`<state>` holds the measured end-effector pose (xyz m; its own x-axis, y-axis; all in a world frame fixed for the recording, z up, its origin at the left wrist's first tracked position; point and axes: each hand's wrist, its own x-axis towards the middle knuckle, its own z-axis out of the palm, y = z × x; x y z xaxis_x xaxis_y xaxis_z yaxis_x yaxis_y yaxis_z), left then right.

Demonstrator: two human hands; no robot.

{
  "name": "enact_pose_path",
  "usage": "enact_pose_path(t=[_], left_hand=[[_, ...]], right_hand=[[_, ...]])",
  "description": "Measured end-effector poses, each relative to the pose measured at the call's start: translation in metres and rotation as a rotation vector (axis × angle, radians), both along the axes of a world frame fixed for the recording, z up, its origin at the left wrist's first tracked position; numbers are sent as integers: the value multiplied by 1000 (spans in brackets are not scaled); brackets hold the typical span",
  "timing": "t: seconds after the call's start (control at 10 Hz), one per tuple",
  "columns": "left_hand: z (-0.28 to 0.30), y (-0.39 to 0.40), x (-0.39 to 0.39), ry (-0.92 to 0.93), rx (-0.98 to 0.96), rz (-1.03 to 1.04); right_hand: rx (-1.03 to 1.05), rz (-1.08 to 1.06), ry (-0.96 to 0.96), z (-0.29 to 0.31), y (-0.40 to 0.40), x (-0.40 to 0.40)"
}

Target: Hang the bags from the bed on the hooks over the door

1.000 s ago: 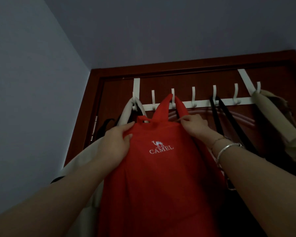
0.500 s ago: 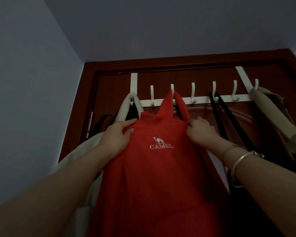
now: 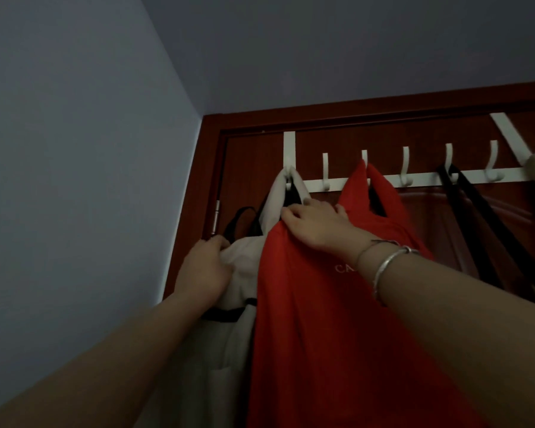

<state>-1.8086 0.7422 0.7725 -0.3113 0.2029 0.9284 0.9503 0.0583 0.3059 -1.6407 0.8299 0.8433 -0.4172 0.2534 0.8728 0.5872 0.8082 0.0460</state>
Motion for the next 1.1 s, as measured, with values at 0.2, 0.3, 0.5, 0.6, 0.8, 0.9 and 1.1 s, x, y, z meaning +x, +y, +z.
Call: enact_pose_path(t=[0.2,0.3,0.5,0.6,0.8,0.9,1.1], left_hand=[[11,5,-13,31,116,-133],[30,5,-11,63,214,-126],[52,16,-16,50,285,-161],[33,23,-28,30,199,-159],[20,12,-19,37,182,-153],[14,2,-10,30,141,-75],[-4,-34,42,-23,118,28]], right_hand=[[-111,-130,74,8,2,-8],[-21,-182,128,6,5,-2],[-27,-248,153,9,11,-6],[-51,-183,105,1,7,-25],[13,3,218,-26,22,-21],[31,110,234,-38,18,-9],[25,211,206,-70,-22,48]])
